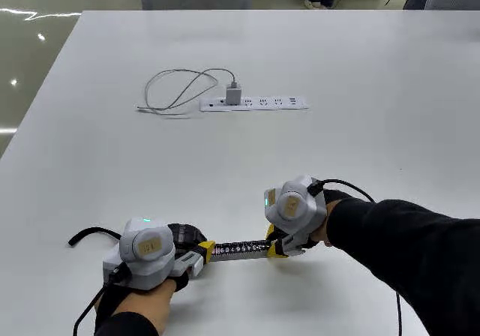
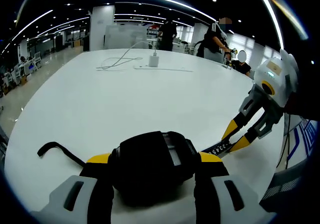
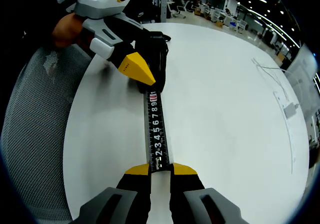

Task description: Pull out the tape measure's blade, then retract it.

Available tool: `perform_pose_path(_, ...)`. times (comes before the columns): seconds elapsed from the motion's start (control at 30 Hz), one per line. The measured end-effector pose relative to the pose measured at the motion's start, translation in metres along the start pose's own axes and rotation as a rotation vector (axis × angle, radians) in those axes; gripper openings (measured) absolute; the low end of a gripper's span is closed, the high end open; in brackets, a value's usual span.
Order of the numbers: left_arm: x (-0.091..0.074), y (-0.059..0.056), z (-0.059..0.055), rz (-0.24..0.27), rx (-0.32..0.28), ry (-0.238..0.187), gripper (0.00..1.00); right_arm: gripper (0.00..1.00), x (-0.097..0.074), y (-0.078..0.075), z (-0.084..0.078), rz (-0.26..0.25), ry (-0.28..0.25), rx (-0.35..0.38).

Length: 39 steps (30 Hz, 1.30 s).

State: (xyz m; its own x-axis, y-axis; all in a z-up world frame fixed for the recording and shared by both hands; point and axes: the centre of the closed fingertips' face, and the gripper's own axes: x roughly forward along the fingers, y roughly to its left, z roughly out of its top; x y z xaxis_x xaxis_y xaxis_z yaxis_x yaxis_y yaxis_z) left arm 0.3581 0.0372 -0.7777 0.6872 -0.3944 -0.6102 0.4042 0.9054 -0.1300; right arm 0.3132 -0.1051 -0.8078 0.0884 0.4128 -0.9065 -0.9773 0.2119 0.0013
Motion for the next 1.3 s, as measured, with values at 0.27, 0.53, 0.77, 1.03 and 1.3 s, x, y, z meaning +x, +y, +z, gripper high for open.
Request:
perform_pose_path(0.27, 0.0, -0.001, 0.0, -0.002, 0.001, 0.001, 0.61, 0.09, 0.002, 0.0, 0.005, 0.001, -0.018, 0.004)
perform_pose_path(0.53, -0.001, -0.001, 0.0, -0.001, 0.0, -0.001, 0.61, 0.09, 0.003, 0.001, 0.007, 0.004, -0.03, 0.014)
perform_pose_path(0.77, -0.001, 0.0, 0.0, -0.002, -0.001, 0.0, 0.61, 0.1, 0.004, 0.0, 0.011, 0.002, -0.044, 0.022)
perform_pose_path(1.03, -0.001, 0.0, 0.0, -0.003, -0.002, -0.001, 0.61, 0.1, 0.006, 0.0, 0.015, 0.001, -0.054, 0.037)
perform_pose_path(1.3, -0.001, 0.0, 0.0, -0.003, -0.003, -0.002, 0.61, 0.1, 0.008, 0.0, 0.017, 0.002, -0.058, 0.037)
